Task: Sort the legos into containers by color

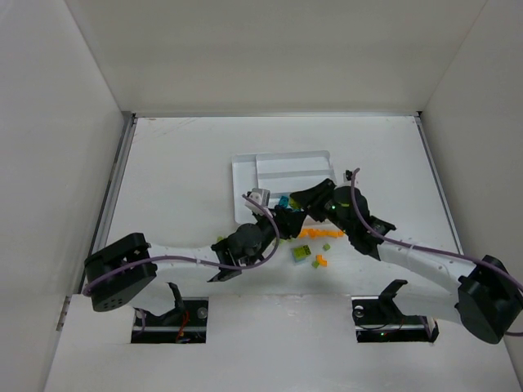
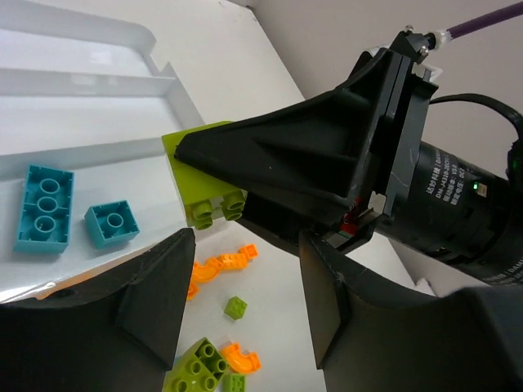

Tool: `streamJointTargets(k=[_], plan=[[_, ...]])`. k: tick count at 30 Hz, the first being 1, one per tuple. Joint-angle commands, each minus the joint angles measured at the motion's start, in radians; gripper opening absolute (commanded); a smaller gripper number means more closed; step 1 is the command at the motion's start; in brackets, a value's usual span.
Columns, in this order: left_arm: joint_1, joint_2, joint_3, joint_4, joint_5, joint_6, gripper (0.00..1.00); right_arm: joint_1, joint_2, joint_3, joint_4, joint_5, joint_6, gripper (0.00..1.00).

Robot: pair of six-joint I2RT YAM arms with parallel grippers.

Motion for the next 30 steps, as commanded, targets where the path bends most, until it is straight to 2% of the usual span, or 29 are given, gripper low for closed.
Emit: streamJointTargets(k=[1,7,12,15,22,28,30], plan=[[-0.045,-0.004,0.05,0.068,-0.14,0.123,0.5,0.037,-0.002,0.064,-0.004,0.065,0.043,0.19],[-0.102,0.028,0.078,0.08,-0.315,0.215,0.49,0.074,-0.002,0.066,-0.004,0.085,0.081,0.19],[-0.134,0.061,0.087,0.118,-0.416,0.262,0.42,0.089,-0.022,0.047,-0.005,0.105,0.099,0.19],[-0.154,0.075,0.093,0.123,-0.466,0.304,0.42,0.088,-0.048,0.03,-0.008,0.113,0.109,0.19],[-0.165,0.089,0.055,0.242,-0.444,0.31,0.57,0.089,-0.074,0.018,-0.011,0.114,0.107,0.19],[-0.159,0.115,0.058,0.301,-0.403,0.311,0.57,0.089,-0.074,0.009,-0.005,0.113,0.116,0.18],[-0.147,0.129,0.064,0.308,-0.398,0.313,0.52,0.092,-0.08,0.007,-0.002,0.111,0.118,0.18]])
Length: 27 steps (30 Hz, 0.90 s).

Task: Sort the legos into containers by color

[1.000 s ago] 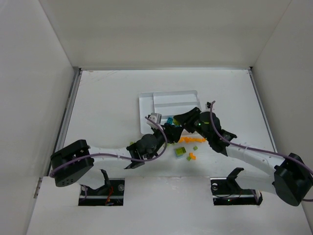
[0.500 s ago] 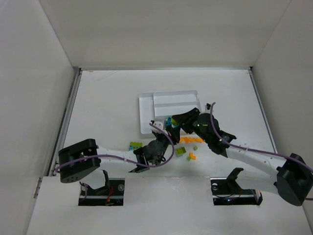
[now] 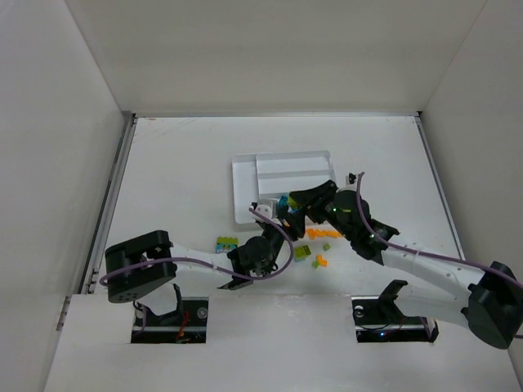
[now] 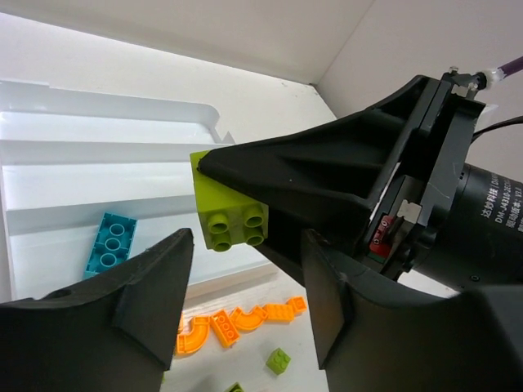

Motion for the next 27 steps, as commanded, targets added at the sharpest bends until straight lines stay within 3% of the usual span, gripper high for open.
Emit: streamJointTargets(k=[1,8,13,19,27], plan=[[0.021,0.018,0.019,0.093,0.012,0.017,0.49,0.016,-0.024,-0.009,0.028,0.014,0.018,0.18],[0.02,0.028,0.027,0.131,0.004,0.047,0.24,0.018,-0.063,-0.011,-0.018,0.009,0.037,0.18],[0.013,-0.011,-0.001,0.139,0.001,0.073,0.14,0.032,-0.086,-0.015,-0.039,0.036,0.04,0.19],[0.015,-0.11,-0.061,0.128,-0.002,0.067,0.12,0.026,-0.069,-0.014,-0.053,0.025,0.04,0.35],[0.023,-0.17,-0.085,0.07,0.013,0.046,0.12,0.007,-0.02,0.006,-0.044,0.006,-0.002,0.64]])
